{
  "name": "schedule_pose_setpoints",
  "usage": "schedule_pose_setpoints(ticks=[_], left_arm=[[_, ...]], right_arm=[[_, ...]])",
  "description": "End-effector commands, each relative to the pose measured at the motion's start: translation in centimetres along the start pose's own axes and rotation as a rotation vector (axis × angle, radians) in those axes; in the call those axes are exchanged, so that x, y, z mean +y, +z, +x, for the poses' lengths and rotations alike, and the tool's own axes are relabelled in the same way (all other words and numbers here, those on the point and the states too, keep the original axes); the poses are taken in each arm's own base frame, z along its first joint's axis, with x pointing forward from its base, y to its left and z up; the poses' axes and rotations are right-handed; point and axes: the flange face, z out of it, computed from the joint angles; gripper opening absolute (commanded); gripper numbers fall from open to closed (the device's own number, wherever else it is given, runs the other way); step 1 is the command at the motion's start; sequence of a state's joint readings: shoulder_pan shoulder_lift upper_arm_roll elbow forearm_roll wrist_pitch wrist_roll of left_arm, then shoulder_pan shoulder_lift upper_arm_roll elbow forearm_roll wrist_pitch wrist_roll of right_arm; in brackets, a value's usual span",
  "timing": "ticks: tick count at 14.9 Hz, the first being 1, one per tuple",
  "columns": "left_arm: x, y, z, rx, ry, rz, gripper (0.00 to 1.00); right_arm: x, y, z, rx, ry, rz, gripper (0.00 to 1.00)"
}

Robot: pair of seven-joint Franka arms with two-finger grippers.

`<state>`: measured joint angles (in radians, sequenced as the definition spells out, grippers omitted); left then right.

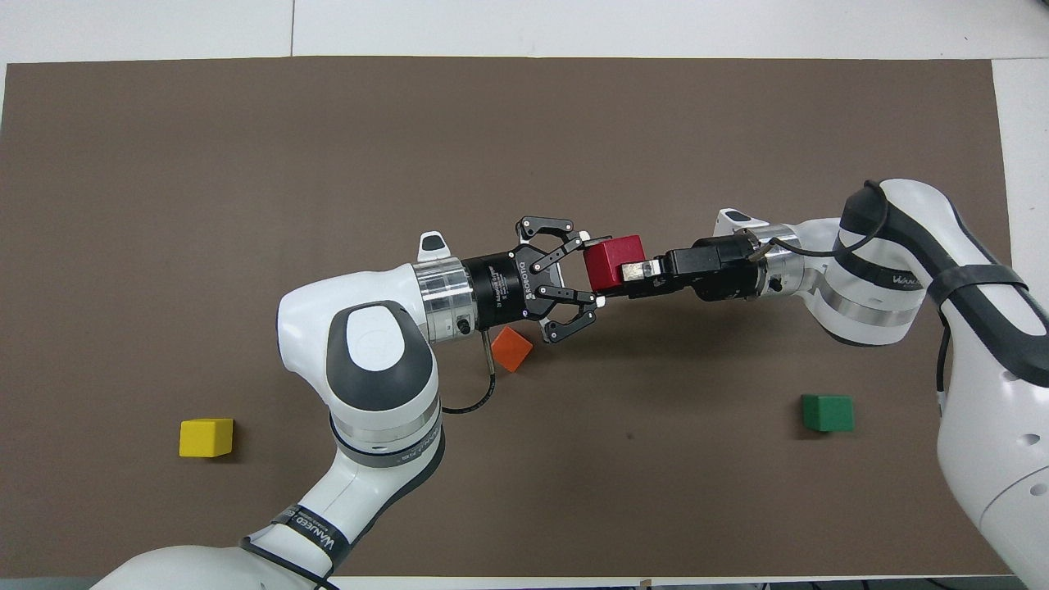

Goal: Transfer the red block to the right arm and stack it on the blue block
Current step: 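Grasp the red cube with the right gripper from the left gripper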

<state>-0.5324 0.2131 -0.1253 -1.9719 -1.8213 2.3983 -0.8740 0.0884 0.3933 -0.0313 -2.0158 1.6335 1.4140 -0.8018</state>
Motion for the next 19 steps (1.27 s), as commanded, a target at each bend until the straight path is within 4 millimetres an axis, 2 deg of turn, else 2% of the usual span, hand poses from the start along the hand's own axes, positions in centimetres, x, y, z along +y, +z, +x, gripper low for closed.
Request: schedule_pose_setpoints(ticks=[1,2,3,4,19], left_arm=[[-0.4,0.0,0.7,-0.026,0.014,0.010,0.00],[-0.5,0.0,0.6,-0.027,0.014,0.011,0.00],[-0.5,0.0,0.7,-0.026,0.013,0.011,0.00],[-0.5,-0.1,0.6,-0.027,0.014,0.011,0.00],[-0.2,-0.7,0.4,-0.028,0.019,0.000,0.00]], right_arm=[[0.6,0.0,-0.3,0.029,-0.029,0.002,0.63],[0.5,0.0,-0.3,0.030,-0.029,0.001,0.45],[0.7,-0.1,-0.4,0.033,-0.023,-0.001,0.19],[1.0,-0.1,-0.7,0.037,-0.017,-0.004,0.00],[1.6,-0.8,-1.3,0.055,0.003,-0.008,0.00]])
